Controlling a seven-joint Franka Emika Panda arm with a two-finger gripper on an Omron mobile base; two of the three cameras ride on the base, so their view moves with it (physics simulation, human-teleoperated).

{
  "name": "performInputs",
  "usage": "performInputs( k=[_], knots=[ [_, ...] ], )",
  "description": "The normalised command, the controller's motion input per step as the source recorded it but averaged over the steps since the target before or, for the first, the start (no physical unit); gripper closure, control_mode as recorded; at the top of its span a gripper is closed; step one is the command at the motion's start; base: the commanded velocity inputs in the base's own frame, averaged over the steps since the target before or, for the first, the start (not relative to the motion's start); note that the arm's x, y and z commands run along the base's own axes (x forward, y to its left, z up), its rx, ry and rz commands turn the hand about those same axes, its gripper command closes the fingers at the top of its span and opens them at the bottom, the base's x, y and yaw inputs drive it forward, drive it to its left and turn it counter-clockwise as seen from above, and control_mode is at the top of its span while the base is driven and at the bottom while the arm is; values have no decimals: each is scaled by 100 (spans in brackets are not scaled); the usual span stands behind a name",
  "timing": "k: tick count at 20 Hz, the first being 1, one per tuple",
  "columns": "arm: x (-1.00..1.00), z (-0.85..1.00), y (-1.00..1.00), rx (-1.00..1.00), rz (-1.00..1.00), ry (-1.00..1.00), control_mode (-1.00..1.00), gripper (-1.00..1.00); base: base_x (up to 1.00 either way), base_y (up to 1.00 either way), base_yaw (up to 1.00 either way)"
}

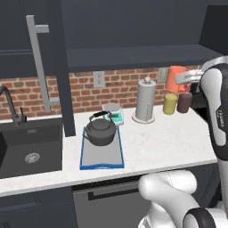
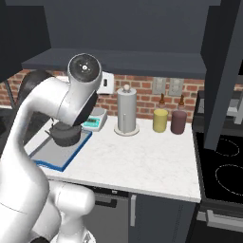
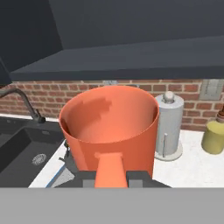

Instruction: Pick the kettle from the counter and place it on the tray. Then pick the mug from the cabinet and place it on the tray. Then close the cabinet doors.

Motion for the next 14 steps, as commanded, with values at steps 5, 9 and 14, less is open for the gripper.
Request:
performInputs(
  k=[5,9,14],
  knots=[
    [-81,-63,81,-1,3,0,-100,100,0,0,0],
    [-22,-87,95,-6,8,6,-100,100,0,0,0],
    [-1,-86,95,-4,19,8,-100,100,0,0,0]
  ],
)
